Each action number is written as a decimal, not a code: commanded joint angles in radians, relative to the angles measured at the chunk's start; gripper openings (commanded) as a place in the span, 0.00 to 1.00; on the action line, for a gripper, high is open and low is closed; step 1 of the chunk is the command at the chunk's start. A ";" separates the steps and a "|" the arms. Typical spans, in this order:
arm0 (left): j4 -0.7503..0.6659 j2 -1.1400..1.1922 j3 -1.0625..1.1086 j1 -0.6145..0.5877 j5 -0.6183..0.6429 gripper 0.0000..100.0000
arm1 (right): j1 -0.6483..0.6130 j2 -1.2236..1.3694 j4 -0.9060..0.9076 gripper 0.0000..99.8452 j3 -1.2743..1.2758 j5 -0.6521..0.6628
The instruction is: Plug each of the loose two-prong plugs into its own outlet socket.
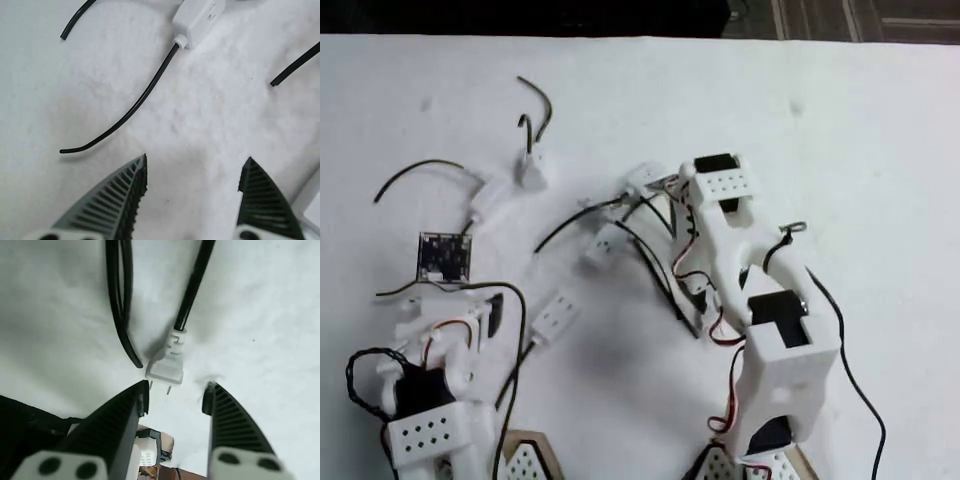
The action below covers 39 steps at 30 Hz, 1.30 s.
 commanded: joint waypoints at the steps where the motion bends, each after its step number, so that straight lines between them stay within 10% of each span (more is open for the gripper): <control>1: 0.000 -0.013 -0.008 0.001 0.003 0.29 | 0.035 -0.010 0.005 0.18 -0.008 -0.003; 39: 0.000 -0.013 -0.008 0.001 0.003 0.29 | -0.088 -0.019 -0.208 0.02 0.210 -0.080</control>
